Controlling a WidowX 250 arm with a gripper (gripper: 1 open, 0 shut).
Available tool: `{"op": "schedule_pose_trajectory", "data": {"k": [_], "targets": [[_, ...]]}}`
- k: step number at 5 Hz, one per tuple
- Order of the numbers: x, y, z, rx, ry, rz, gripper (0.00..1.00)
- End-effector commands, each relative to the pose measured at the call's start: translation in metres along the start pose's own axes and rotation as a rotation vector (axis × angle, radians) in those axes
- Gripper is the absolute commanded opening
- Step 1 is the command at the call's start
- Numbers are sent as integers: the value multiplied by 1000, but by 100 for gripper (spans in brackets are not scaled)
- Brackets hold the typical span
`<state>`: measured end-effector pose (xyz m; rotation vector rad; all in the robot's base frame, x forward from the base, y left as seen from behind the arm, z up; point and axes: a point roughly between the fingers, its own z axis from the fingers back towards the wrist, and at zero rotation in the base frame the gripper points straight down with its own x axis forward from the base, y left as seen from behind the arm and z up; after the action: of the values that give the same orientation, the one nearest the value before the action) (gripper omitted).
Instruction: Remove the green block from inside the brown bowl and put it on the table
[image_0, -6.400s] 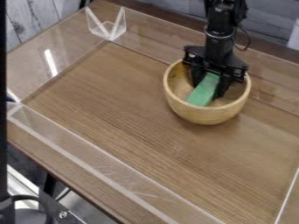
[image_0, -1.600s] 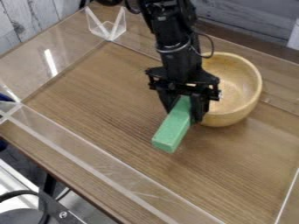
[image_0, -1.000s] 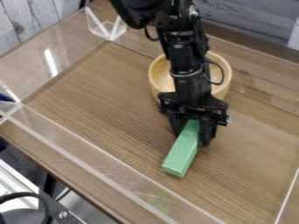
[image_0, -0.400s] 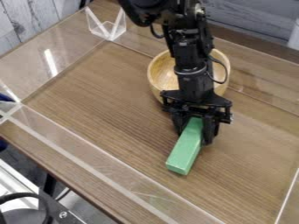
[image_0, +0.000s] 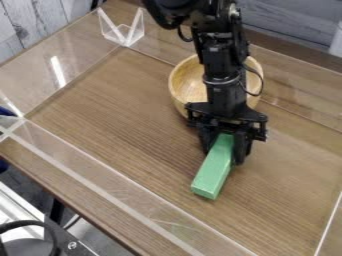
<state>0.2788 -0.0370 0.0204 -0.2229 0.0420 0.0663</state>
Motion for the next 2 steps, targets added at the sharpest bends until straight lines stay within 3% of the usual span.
{"op": "schedule_pose_trajectory", "data": {"k": [1,2], "targets": [[8,-1,2,7,-35,8,0],[2,1,1,16,-56,15,0]]}}
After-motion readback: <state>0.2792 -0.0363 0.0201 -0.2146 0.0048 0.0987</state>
